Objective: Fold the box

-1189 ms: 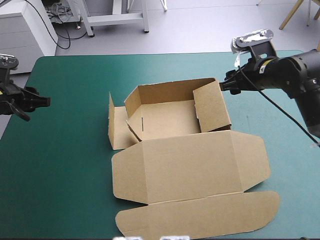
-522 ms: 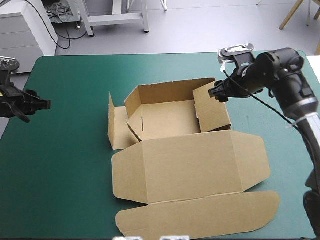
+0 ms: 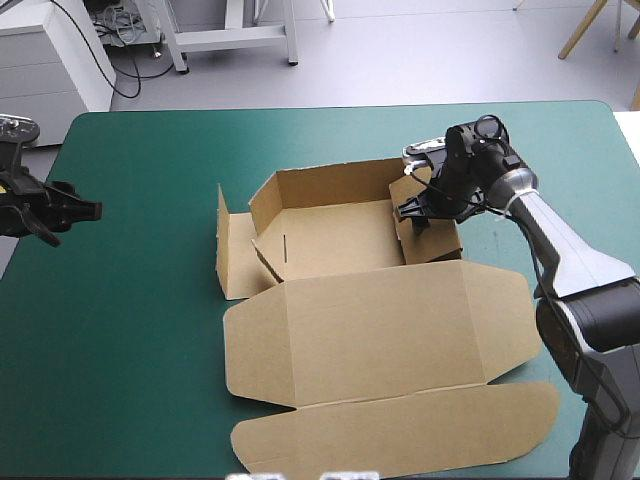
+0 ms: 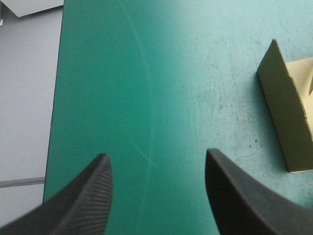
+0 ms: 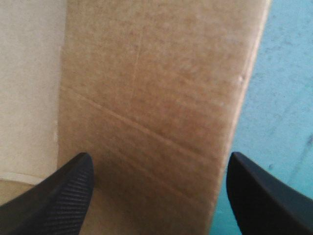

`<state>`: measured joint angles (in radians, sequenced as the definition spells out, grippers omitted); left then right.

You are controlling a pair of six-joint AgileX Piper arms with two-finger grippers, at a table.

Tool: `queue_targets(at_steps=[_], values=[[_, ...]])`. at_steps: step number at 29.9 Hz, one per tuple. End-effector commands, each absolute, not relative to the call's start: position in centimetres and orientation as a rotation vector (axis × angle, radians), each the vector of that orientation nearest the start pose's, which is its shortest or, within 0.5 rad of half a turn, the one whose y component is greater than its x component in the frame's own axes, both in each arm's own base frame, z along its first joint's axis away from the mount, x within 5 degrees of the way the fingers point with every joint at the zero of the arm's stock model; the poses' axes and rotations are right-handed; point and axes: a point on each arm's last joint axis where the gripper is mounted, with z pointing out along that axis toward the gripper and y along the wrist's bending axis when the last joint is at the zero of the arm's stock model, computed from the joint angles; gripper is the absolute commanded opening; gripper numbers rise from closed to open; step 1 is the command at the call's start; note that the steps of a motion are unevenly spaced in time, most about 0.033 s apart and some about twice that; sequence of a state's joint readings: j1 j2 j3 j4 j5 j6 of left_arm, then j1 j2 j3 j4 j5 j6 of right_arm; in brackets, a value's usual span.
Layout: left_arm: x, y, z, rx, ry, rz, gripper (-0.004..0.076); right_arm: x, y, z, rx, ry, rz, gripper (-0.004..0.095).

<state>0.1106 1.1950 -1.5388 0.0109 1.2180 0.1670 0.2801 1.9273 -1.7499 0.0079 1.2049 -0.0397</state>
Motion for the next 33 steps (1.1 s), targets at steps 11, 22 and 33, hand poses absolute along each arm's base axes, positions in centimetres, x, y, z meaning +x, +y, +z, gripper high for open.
queue_targets(at_steps=[11, 22, 33], values=[[20.7, 2.4, 47.6, 0.053, 2.263, 0.153, 0.0401, 39.9, 11.4, 30.2, -0.444, 2.733, 0.070, -0.0016], [20.5, 2.4, 47.4, 0.082, 2.295, 0.172, 0.0401, 39.3, 10.3, 32.5, -0.406, 2.673, 0.064, -0.0019], [24.1, 4.3, 39.8, 0.015, 2.487, 0.118, 0.0364, 34.9, 5.5, 39.9, -0.392, 2.533, 0.096, -0.0019]])
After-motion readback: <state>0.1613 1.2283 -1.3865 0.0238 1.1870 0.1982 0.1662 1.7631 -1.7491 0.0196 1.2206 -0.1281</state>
